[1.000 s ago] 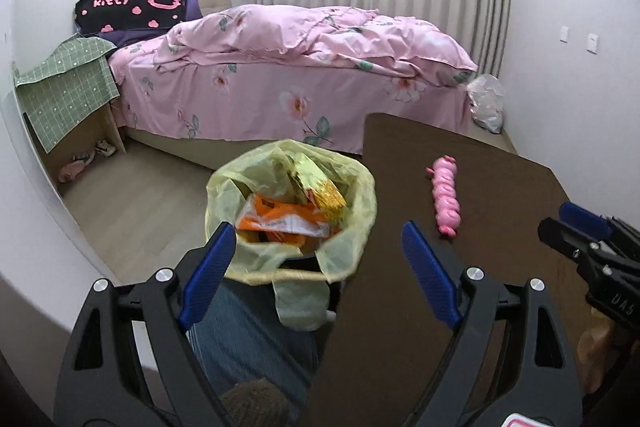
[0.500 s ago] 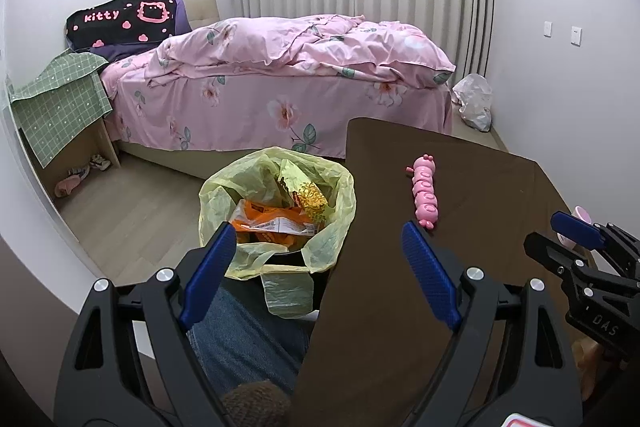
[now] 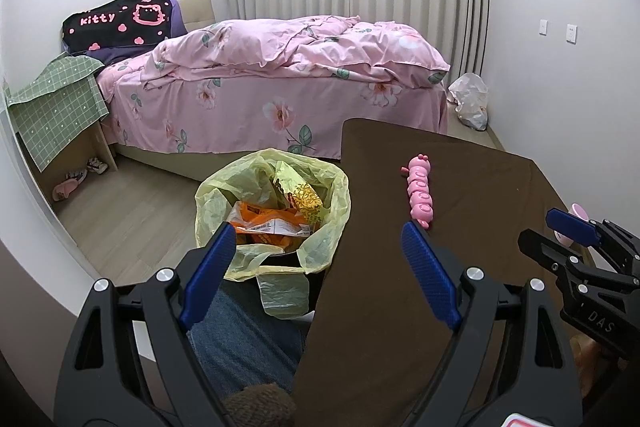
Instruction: Collect trash
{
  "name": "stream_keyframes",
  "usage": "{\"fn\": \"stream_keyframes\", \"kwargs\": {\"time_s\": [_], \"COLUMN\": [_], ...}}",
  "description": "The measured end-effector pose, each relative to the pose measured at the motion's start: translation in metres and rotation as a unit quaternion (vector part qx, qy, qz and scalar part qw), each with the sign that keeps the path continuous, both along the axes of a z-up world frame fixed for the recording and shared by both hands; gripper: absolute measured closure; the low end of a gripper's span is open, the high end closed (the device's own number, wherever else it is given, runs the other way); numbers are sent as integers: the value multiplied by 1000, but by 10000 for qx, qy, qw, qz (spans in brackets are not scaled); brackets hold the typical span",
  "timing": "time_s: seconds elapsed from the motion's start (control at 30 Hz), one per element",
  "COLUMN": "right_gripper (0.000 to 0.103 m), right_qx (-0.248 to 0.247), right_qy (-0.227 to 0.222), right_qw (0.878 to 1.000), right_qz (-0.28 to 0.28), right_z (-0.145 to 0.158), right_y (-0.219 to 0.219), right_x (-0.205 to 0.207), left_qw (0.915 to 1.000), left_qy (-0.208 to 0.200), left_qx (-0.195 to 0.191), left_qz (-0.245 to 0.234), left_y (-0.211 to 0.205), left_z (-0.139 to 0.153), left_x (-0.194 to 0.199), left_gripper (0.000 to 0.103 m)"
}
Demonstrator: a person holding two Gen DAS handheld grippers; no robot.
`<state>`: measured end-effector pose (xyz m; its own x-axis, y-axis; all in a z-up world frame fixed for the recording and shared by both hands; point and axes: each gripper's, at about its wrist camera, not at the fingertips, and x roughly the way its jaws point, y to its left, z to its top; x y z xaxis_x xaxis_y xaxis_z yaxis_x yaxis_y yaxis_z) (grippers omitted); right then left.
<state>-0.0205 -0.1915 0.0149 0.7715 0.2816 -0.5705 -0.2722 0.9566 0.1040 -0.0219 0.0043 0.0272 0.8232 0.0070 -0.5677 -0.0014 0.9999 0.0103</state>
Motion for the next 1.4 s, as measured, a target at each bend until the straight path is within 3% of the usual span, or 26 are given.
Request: {"fn": "stream_keyframes", "kwargs": {"time_s": [1.4], "right_gripper": [50], "right_qx": [-51], "right_qy": [2], "right_qw": [10000], "right_qz": [31], "right_z": [0], "right_y": [7], "right_x": [0], "left_qw": [10000], "left_qy": [57], "left_qx": [-67], "left_qz": [-48], "left_y": [1], "left_z": [-6], "left_x": [0], "left_gripper": [22]}}
